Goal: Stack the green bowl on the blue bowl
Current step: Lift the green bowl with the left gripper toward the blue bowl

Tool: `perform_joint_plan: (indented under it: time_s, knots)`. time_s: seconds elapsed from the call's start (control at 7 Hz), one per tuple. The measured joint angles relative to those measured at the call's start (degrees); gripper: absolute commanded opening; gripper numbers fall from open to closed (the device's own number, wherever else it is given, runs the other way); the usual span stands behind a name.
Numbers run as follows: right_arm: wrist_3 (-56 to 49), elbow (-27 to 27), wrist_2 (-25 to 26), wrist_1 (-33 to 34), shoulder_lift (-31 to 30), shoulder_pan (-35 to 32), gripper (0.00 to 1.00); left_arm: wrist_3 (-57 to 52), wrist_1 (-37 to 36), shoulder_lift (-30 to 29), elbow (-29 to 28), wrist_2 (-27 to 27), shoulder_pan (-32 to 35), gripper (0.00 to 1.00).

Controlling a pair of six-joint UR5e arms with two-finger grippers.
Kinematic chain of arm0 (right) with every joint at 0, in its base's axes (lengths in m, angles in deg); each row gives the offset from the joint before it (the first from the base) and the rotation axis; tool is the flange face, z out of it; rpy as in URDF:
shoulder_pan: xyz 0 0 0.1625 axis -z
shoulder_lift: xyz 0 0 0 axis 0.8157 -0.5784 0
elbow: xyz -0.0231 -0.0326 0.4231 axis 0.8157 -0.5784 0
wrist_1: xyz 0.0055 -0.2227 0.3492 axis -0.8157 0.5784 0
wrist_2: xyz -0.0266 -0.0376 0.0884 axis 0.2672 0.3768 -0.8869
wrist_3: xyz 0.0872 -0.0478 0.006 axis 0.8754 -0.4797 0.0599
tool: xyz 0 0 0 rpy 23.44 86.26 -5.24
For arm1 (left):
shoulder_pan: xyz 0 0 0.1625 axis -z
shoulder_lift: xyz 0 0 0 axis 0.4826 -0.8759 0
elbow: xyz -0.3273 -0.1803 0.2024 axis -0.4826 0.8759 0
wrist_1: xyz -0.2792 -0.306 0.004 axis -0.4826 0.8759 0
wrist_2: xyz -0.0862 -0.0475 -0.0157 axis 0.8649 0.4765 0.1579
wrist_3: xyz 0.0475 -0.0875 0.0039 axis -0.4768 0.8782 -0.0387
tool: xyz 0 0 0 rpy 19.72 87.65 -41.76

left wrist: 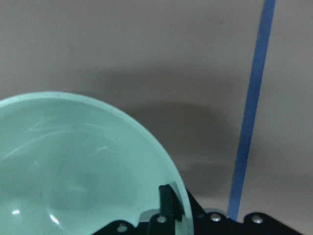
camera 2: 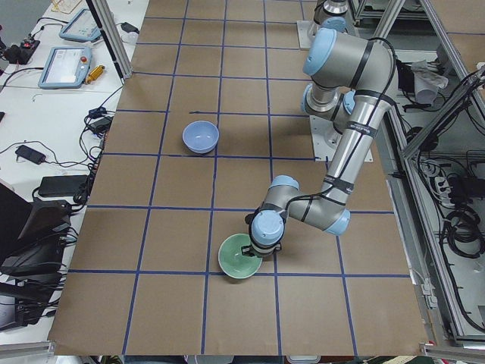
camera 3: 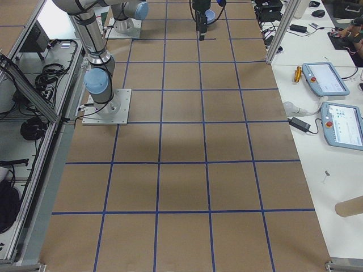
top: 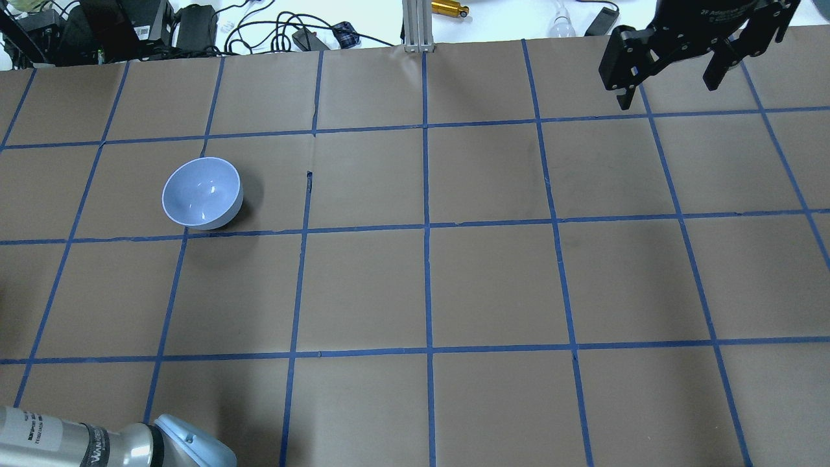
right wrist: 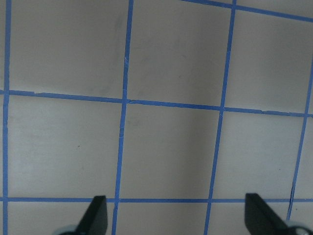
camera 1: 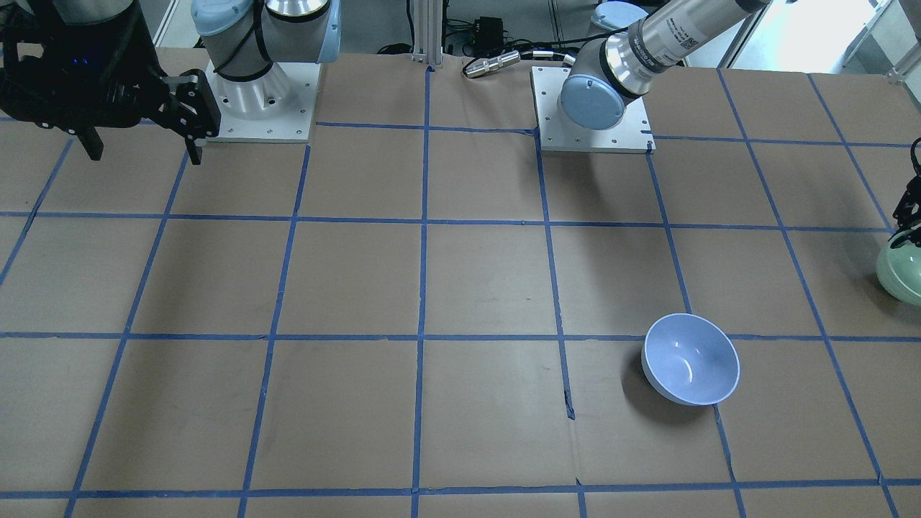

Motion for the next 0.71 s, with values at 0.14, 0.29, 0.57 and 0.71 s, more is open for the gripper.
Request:
perform_joint_plan:
  time_s: [0.14, 0.29, 0.57, 0.71]
  knots:
    - [0.0, 0.0, 0.0, 0.0, 0.0, 0.0, 1.0, 0.2, 0.2, 0.8, -0.2, 0.6, 0.1, 0.0]
    - [0.0, 0.0, 0.0, 0.0, 0.0, 0.0, 1.0, 0.7, 0.8, 2.2, -0.3, 1.8, 0.4, 0.0]
    - [0.0, 0.0, 0.1, 0.0, 0.0, 0.0, 1.0, 2.8, 3.9, 6.0, -0.4, 4.8, 2.1, 0.0]
    - [0.0, 0.0, 0.0, 0.0, 0.0, 0.0, 1.0, 4.3, 5.4, 8.0, -0.5, 6.0, 3.9, 0.0]
